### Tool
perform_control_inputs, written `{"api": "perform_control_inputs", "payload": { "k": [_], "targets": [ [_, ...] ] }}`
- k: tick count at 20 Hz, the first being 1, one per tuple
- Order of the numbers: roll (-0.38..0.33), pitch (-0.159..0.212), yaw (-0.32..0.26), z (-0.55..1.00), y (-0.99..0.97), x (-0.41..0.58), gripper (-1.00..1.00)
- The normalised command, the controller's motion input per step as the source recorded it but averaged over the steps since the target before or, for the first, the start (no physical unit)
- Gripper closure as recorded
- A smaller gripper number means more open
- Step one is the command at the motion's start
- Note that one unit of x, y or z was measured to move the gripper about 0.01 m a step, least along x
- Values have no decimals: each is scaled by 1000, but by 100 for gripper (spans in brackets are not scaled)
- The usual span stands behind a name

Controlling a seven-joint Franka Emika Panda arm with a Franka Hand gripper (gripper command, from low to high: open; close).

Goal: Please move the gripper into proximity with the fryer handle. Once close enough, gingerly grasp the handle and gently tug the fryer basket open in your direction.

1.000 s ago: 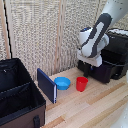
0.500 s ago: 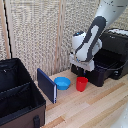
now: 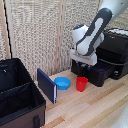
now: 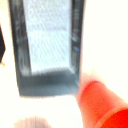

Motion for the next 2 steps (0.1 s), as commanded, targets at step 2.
{"api": "perform_control_inputs", "payload": {
  "k": [2],
  "targets": [
    [3, 80, -89, 639, 196, 277, -100]
  ]
}}
